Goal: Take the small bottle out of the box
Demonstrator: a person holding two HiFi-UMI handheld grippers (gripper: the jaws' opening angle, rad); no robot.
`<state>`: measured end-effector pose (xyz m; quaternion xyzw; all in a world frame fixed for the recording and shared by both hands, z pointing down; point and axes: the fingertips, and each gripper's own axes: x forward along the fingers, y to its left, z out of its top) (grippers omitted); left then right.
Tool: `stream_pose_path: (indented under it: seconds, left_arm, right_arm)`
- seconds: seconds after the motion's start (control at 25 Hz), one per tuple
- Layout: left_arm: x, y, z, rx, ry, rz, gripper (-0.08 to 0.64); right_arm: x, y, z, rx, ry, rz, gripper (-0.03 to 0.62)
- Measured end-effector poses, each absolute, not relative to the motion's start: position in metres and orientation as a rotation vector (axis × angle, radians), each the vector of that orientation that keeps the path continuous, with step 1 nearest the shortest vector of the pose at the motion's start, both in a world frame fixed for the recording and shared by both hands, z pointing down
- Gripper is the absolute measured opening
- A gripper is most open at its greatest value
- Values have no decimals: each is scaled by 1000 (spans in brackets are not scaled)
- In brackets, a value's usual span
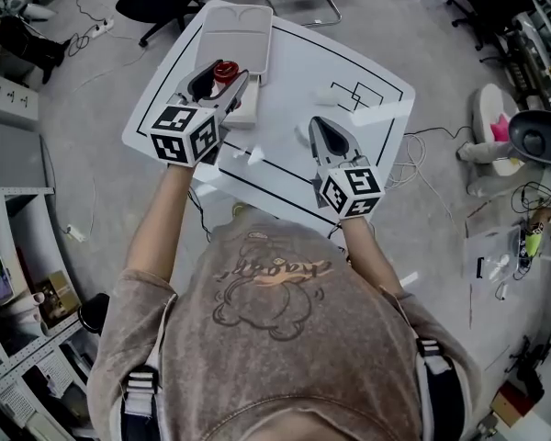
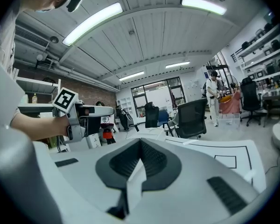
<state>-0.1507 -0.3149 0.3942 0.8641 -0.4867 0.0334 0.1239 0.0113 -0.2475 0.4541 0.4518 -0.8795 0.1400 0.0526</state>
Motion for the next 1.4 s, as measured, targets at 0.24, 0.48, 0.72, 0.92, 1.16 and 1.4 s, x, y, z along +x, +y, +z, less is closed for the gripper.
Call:
stream_pose_path:
  seconds: [0.24,0.48,0.72,0.92,1.16,1.4]
  left_arm:
    - [-152,-296,390,2565,-1474,44,229]
    - [-150,-277,399,2590,-1489,12,229]
    - [-149,-260,421,2546,-1473,-1,229]
    - [-153,-251,440,2488,-1483,-1,229]
    - [-159,-246,454,2456,-1481,18,229]
    - [-158,-245,458,2438,-1479,19,229]
  right_arm:
    - [13,-248,456,1375,-2671,419,-5]
    - [10,-246,457,1372,-2671,423,-5]
    - [9,-242,459,1368,-2671,424,-5]
    - [9,-240,462,1372,-2669,435,-5]
    - [5,-236,463,1363,-2669,439,-5]
    - [6,-234,463,1358,-2669,438,-5]
